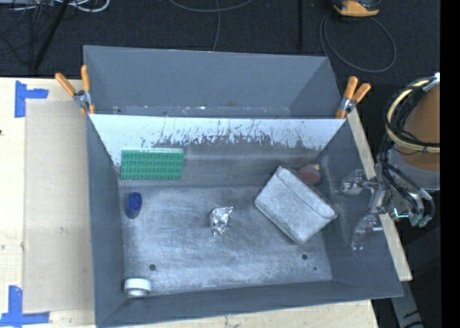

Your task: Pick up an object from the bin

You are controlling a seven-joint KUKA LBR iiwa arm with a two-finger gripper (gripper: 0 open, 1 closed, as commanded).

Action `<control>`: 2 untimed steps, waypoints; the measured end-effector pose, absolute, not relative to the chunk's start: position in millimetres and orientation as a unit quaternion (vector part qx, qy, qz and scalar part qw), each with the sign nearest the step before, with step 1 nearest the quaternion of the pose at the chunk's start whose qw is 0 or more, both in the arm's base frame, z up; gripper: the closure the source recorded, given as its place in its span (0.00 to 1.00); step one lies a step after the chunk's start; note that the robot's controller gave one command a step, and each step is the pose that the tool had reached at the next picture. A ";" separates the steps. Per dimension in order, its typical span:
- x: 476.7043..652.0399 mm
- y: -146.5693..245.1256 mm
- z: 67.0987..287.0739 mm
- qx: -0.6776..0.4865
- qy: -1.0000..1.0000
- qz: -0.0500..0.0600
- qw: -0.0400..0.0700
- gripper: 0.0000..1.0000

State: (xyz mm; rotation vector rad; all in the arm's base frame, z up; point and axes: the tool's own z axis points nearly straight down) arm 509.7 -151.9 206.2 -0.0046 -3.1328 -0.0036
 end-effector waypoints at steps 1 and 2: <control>527.2 -109.4 87.5 -0.161 -0.987 -0.002 0.000 0.00; 526.1 -111.3 88.2 -0.160 -0.987 0.000 0.001 1.00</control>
Offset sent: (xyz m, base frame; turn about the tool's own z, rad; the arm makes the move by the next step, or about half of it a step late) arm 0.0167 0.0400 -0.1173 0.3217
